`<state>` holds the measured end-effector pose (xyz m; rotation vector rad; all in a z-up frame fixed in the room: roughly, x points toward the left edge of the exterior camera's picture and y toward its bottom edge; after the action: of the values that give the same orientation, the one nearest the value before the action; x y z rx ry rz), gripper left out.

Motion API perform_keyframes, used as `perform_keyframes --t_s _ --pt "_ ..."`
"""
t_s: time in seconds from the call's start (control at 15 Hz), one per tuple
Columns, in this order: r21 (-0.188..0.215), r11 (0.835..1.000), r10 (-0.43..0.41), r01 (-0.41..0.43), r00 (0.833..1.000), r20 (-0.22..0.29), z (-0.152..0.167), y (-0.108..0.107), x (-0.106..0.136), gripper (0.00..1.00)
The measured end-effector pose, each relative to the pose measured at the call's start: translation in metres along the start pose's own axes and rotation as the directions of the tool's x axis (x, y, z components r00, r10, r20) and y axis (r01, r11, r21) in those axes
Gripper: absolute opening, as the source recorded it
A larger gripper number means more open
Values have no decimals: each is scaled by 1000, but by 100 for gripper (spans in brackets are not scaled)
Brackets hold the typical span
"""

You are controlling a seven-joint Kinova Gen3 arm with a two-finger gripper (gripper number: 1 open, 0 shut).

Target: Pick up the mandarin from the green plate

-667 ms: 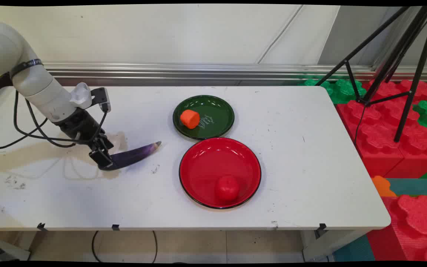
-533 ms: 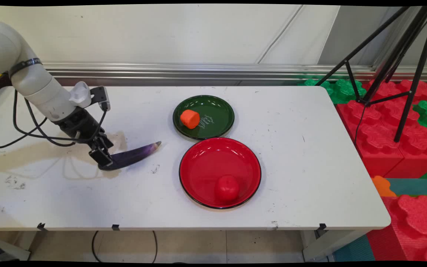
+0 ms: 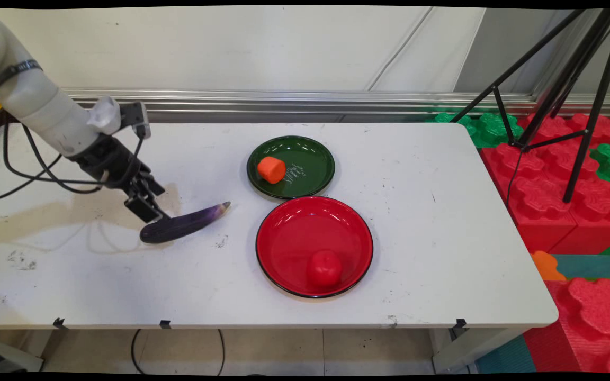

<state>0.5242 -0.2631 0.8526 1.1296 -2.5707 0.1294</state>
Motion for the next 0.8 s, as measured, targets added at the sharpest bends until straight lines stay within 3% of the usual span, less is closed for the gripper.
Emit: perform_keyframes --t_s 0.53,0.8 --pt "23 998 68 -66 992 -102 -37 -6 22 100" --pt "38 992 126 -121 979 -163 -48 -13 47 100"
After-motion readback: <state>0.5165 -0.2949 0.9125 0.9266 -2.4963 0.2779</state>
